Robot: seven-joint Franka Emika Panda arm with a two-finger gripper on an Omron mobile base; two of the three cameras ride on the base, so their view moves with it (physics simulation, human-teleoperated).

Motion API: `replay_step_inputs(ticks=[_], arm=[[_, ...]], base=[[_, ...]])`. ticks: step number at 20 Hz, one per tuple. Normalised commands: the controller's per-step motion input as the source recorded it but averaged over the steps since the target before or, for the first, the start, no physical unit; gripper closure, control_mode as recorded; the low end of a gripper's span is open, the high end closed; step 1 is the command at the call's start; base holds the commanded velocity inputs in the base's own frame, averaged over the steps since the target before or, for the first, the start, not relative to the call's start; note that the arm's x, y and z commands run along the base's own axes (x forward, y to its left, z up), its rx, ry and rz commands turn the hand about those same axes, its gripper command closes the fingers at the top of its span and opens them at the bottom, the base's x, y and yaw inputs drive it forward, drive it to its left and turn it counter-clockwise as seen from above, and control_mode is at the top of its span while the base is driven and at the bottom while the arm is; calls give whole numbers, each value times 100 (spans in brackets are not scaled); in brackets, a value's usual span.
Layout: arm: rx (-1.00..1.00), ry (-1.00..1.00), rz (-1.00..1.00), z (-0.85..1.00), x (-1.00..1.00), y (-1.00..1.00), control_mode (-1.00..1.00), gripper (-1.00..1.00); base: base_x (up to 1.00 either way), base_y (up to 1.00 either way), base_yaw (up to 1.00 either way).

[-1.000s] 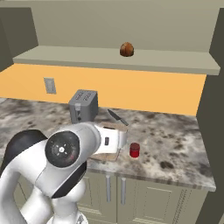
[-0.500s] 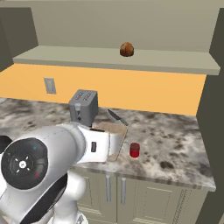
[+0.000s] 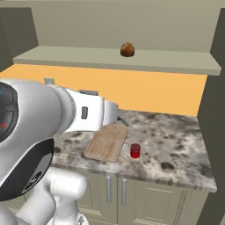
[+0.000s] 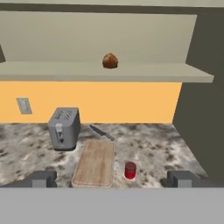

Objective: Pick the bread, place it on the cutting board, pick the jam, place it on the counter, and close the cabinet.

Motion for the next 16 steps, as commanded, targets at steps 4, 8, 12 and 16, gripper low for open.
replay_step_inputs(ticks=[4,8,12,16], arm=[[0,-1,0,39,0,1,-100,-100],[0,-6,0,25,0,5,-100,-100],[0,-9,0,19,7,8,-100,-100],[0,-1,0,19,26,12,-100,-100]], base=[[0,0,0],[0,0,0],[0,0,0],[0,0,0]])
